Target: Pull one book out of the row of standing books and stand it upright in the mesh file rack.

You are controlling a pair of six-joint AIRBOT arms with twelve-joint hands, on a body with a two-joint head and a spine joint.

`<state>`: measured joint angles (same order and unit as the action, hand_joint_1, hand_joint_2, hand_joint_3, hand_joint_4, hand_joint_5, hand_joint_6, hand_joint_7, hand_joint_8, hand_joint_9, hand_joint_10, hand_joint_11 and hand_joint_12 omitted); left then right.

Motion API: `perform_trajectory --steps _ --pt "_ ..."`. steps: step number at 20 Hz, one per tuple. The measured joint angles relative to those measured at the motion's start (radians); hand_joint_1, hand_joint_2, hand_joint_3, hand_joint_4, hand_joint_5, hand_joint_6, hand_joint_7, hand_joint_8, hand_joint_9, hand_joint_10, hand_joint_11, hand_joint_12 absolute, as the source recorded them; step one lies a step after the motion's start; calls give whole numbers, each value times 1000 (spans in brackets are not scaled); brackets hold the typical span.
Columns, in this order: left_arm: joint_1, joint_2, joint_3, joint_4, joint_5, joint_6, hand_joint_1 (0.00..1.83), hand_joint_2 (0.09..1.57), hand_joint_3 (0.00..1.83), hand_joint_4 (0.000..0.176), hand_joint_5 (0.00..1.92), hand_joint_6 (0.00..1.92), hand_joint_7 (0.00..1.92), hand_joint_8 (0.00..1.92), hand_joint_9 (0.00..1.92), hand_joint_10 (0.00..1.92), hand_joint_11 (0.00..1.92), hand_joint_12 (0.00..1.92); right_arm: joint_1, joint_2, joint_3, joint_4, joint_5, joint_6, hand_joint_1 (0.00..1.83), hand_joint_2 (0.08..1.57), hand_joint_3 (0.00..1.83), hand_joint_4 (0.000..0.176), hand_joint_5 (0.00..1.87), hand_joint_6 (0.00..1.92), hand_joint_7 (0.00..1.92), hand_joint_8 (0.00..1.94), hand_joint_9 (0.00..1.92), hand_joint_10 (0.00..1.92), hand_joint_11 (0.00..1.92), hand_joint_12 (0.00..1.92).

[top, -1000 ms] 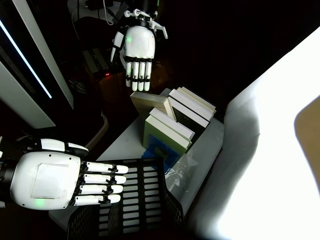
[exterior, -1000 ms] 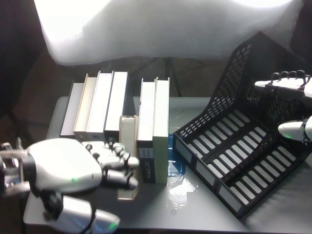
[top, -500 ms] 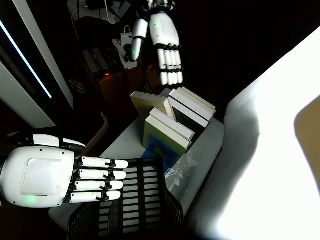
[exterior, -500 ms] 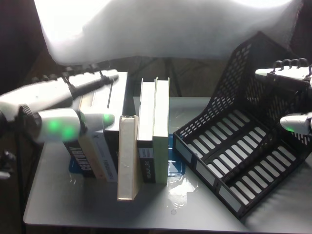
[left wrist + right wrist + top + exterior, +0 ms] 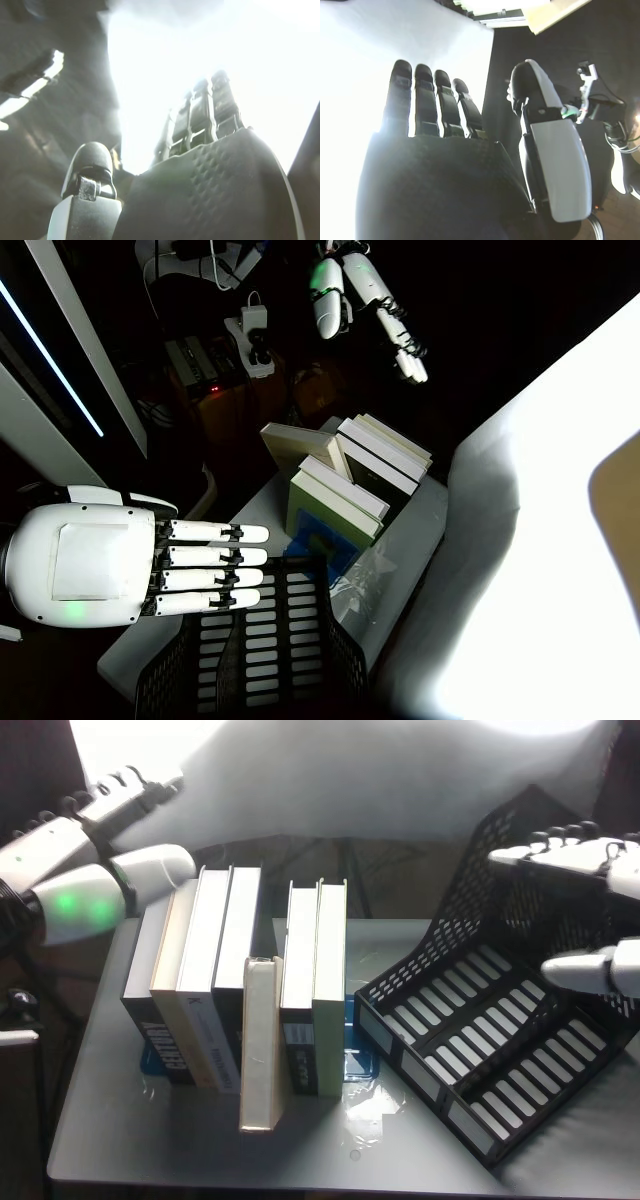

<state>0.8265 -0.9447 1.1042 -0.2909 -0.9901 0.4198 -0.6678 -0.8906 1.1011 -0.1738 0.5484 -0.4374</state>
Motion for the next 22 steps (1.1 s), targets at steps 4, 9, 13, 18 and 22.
perform_trajectory --steps 4,9,13,18,22 --pt "46 -13 16 -110 -125 0 0 1357 10 11 0 0 0 0 0 0 0 0 91 -31 -2 -154 -37 1 654 1327 3 0 0 0 0 0 0 0 0 0" --pt "99 -24 47 -232 -232 0 0 1351 5 19 0 0 0 0 0 0 0 0 245 -91 21 -554 -152 7 608 1251 0 0 0 0 0 0 0 0 0 0" --pt "119 -24 56 -270 -254 0 0 1328 0 47 0 0 0 0 0 0 0 0 335 -169 74 -964 -185 9 531 1233 0 0 0 0 0 0 0 0 0 0" --pt "126 -25 72 -276 -253 0 15 1349 3 26 0 0 0 0 0 0 0 0 419 -277 117 -1416 -158 14 702 1192 0 0 0 0 0 0 0 0 0 0" --pt "118 -38 89 -262 -217 0 42 1349 3 30 0 0 0 0 0 0 0 0 439 -328 149 -1534 -130 14 690 1165 0 0 0 0 0 0 0 0 0 0"
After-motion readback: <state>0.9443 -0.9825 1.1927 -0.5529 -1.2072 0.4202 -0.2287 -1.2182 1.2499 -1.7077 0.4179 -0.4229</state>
